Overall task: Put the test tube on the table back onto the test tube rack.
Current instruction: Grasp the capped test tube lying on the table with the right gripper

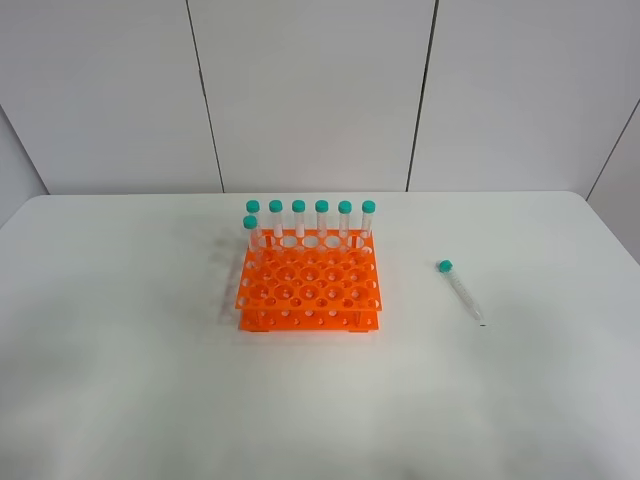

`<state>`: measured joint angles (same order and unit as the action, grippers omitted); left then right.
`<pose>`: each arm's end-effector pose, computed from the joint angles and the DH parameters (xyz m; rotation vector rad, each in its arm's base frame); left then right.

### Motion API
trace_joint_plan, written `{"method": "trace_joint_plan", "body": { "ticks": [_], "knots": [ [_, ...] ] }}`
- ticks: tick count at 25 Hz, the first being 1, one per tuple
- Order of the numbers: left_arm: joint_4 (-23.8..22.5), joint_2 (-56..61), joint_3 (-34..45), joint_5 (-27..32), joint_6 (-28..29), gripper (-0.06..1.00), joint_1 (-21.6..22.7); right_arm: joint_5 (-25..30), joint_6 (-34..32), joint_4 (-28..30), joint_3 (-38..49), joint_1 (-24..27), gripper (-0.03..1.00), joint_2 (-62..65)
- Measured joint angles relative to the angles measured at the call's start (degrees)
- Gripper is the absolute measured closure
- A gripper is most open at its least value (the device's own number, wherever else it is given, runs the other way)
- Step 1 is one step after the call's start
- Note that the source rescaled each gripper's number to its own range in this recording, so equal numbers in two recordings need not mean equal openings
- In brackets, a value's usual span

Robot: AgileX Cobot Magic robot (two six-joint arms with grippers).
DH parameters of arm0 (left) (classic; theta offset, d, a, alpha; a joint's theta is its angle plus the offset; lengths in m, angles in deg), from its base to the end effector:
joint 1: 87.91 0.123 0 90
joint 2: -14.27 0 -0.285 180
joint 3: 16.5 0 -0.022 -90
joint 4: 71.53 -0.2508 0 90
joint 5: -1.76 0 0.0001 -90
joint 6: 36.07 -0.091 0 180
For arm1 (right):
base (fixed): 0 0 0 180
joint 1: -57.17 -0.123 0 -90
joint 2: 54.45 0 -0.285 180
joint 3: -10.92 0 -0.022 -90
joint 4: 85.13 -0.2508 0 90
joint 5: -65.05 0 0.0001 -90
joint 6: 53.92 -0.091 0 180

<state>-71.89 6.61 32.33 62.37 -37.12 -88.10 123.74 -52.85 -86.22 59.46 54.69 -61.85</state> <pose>-0.0045 0.0005 0.2763 0.0218 2.0437 0.0169 -0.0046 0.0013 0.2804 -0.0625 1.9998 0.0384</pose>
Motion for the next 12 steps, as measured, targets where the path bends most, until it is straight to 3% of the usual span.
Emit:
{"method": "trace_joint_plan", "body": {
  "ticks": [12],
  "knots": [
    [0.0, 0.0, 0.0, 0.0, 0.0, 0.01, 0.0, -1.0, 0.0, 0.4, -0.6, 0.0, -0.03, -1.6]
  ]
}}
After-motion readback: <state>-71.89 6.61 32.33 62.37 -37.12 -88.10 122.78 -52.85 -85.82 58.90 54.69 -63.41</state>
